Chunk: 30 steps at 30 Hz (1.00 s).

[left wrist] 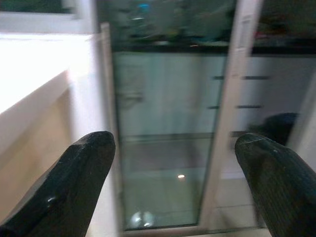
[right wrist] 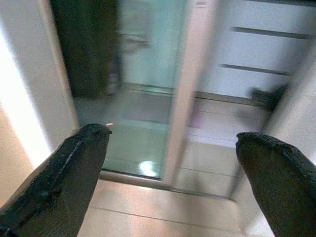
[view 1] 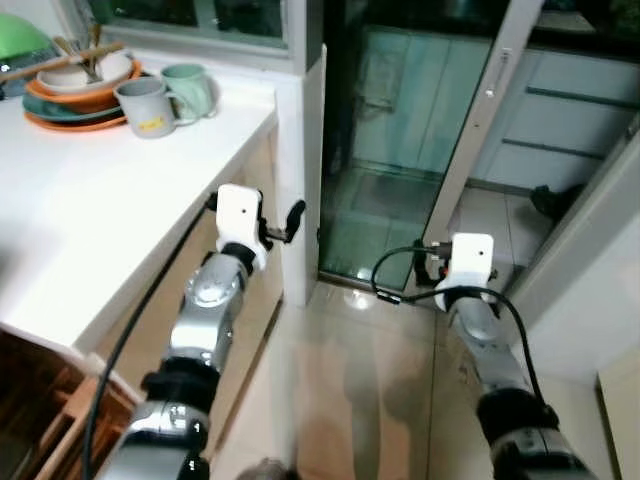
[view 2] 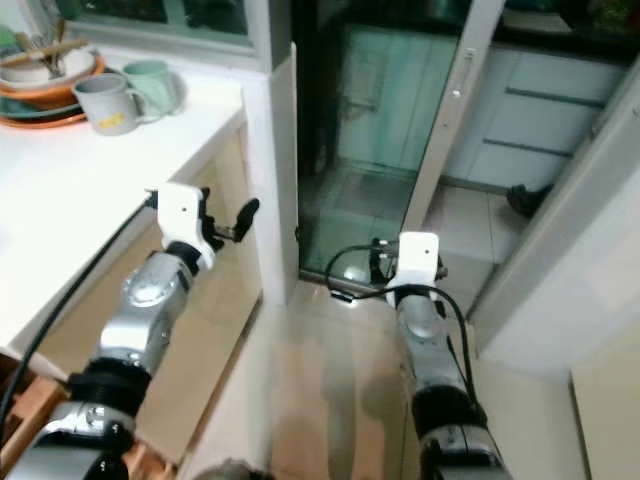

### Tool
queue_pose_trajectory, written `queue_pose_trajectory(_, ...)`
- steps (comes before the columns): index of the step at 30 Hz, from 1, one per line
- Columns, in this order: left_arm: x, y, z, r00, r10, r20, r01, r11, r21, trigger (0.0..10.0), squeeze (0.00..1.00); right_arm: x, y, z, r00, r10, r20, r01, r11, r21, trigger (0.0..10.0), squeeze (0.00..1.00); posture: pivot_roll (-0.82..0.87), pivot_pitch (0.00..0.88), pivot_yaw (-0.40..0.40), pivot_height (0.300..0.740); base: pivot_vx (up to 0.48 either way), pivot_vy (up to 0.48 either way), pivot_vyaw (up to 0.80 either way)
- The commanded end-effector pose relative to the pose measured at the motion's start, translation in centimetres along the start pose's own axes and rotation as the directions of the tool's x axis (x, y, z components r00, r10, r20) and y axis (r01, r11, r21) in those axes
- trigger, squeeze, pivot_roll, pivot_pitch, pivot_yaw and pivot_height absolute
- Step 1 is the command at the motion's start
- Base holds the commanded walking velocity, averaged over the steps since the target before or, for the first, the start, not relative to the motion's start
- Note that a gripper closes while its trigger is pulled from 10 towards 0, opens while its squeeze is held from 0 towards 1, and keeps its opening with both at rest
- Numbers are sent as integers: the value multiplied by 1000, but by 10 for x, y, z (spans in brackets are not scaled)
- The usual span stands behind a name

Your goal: Restocking fridge

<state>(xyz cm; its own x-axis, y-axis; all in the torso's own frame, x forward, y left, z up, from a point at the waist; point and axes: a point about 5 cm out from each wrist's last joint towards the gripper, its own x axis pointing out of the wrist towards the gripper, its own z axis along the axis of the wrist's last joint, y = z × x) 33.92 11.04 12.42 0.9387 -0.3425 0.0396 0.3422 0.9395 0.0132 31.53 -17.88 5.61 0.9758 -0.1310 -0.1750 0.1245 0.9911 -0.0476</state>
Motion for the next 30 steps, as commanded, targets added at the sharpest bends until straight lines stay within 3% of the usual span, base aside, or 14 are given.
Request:
queue_pose_trajectory(1, -1, 6, 7, 999, 13, 30, -14, 999, 38, 10000, 0, 1, 4, 2, 1000, 5, 6, -5, 1000, 13, 10000, 0, -12, 0, 1, 740, 0, 0, -800)
queue_pose_trajectory(4, -1, 6, 6, 1000, 14, 28, -15, 999, 28, 10000, 0, 0, 5, 3, 1000, 12, 16, -12, 1000, 11, 10000, 0, -12, 0, 2, 740, 0, 0, -800)
queue_pose_trajectory(11, -2, 5, 5, 1000, 11, 21, -12, 1000, 27, 10000, 0, 0, 7, 2, 1000, 14, 16, -14, 1000, 26, 10000, 0, -10, 0, 7, 740, -78, 0, 0)
queue_pose_trajectory(30, -2, 2, 5, 1000, 23, 15, -23, 1000, 4, 10000, 0, 0, 3, 4, 999, 1, 34, -2, 1000, 27, 10000, 0, -19, 0, 0, 740, -417, 0, 0)
